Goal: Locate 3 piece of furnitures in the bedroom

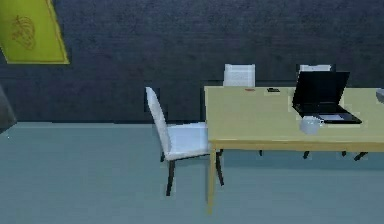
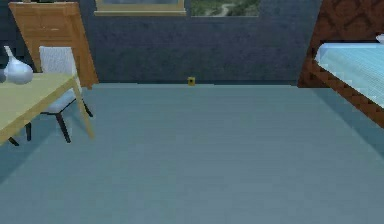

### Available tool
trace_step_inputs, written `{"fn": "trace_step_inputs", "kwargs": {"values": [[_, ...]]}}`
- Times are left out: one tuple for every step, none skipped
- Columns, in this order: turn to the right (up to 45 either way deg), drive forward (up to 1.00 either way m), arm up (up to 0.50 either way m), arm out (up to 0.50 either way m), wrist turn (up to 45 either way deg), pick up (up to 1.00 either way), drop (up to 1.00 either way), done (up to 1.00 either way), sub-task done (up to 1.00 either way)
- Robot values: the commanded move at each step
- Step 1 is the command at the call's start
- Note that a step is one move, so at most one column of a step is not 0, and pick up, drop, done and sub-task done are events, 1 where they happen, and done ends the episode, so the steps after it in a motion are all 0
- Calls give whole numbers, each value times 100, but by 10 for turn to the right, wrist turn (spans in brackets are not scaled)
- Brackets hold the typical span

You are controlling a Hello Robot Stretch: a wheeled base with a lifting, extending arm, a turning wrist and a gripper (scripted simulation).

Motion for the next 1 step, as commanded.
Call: {"fn": "trace_step_inputs", "kwargs": {"values": [[180,0,0,0,0,0,0,0,0]]}}
